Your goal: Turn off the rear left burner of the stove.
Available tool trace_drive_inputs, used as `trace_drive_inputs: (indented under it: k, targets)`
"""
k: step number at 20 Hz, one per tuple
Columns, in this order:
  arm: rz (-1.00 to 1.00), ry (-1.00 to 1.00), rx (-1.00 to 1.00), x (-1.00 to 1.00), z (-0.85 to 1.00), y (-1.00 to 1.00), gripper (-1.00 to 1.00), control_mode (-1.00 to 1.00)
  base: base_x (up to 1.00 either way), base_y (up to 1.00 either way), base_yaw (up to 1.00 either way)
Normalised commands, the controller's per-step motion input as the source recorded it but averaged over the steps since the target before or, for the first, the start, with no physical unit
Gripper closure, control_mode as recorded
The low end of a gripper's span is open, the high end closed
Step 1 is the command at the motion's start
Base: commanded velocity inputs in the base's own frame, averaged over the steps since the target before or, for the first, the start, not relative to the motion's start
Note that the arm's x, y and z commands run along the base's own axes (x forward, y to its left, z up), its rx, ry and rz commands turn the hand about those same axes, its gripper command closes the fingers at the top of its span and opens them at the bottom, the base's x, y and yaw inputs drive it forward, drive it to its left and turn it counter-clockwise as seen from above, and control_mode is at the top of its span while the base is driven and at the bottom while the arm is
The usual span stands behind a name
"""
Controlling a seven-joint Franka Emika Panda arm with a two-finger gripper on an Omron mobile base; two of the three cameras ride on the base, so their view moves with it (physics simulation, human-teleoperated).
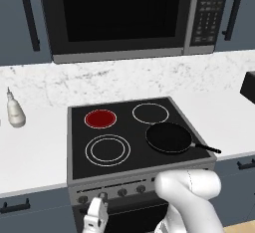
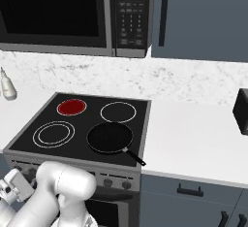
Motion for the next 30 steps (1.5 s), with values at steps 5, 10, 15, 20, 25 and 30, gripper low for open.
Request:
trace_drive_inputs:
  k: [5, 10, 15, 20, 25, 30]
  targets:
    - [0.01, -0.03, 0.0, 0.18, -0.17, 0.0, -1.0, -1.0, 0.0, 0.0, 0.0]
    - [0.0, -0.02, 0.0, 0.13, -0.17, 0.0, -1.0, -1.0, 0.0, 0.0, 0.0]
    - [0.0, 0.0, 0.01, 0.15, 0.0, 0.0, -1.0, -1.0, 0.0, 0.0, 0.0]
    - [0.0, 0.0, 0.0, 0.15, 0.0, 0.01, -1.0, -1.0, 0.0, 0.0, 0.0]
    - [0.0, 0.0, 0.0, 0.09, -0.01, 0.04, -1.0, -1.0, 0.0, 0.0, 0.0]
    - [0.0, 0.0, 0.0, 0.18, 0.0, 0.0, -1.0, -1.0, 0.0, 0.0, 0.0]
